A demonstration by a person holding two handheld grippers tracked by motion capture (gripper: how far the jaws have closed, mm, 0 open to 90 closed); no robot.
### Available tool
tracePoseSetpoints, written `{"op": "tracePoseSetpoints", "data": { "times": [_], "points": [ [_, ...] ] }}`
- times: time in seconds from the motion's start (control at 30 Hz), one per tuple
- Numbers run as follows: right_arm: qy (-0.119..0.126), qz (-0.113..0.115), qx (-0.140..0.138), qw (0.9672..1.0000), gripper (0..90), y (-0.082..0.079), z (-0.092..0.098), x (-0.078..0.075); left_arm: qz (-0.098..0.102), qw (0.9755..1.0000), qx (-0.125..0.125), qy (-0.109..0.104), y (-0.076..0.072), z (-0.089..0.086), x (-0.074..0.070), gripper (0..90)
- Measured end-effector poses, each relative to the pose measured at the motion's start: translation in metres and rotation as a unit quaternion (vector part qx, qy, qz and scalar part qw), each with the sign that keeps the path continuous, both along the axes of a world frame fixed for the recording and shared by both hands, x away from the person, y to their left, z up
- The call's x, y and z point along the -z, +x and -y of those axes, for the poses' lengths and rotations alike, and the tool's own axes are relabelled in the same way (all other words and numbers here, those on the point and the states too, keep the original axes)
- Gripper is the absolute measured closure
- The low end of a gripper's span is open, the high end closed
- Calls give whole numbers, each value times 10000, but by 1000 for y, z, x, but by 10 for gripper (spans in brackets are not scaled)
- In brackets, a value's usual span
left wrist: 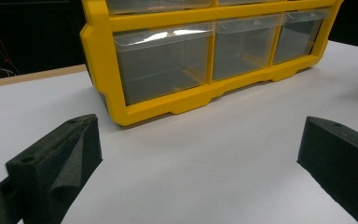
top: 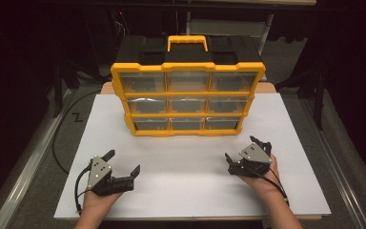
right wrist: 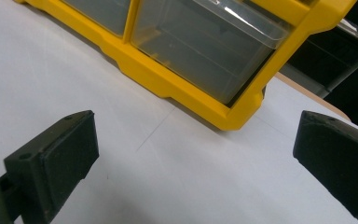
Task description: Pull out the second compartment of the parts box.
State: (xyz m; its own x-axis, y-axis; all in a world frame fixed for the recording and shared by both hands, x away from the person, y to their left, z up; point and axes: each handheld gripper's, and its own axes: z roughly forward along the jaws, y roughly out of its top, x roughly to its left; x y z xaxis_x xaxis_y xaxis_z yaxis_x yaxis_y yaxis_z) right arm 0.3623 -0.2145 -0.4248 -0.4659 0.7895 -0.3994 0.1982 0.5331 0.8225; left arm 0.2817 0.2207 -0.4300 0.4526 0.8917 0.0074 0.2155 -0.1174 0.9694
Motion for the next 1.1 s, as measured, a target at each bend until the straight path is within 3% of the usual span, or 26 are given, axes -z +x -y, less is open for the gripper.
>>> {"op": "tracePoseSetpoints", "data": {
  "times": [0.3, 0.67, 0.83, 0.87, 0.9, 0.97, 1.0, 1.07, 1.1],
  "points": [
    [-279, 37, -80, 9996, 16, -1, -5, 3, 19, 10000, 20, 4, 0, 1, 0, 4],
    [-952, 195, -181, 9951, 16, -4, -12, 7, 28, 10000, 39, -6, -1, 1, 0, 4],
    [-1308, 309, -234, 9907, 15, -6, -16, 8, 15, 10000, 43, -2, 0, 1, 0, 4],
    [-1534, 385, -290, 9870, 15, -7, -17, 7, 14, 10000, 50, 2, 0, 1, 0, 4],
    [-1534, 385, -290, 9870, 15, -7, -17, 7, 14, 10000, 56, 10, 0, 1, 0, 4],
    [-1757, 485, -381, 9825, 15, -8, -20, 8, 19, 10000, 62, 29, 0, 1, 0, 4],
    [-1749, 456, -346, 9829, 15, -9, -21, 8, 19, 10000, 63, 31, 0, 1, 0, 4],
    [-1912, 511, -370, 9795, 15, -11, -23, 8, 18, 10000, 65, 39, 0, 1, 0, 4],
    [-2129, 596, -443, 9742, 15, -10, -23, 7, 20, 10000, 66, 42, 0, 1, 0, 4]
  ]
}}
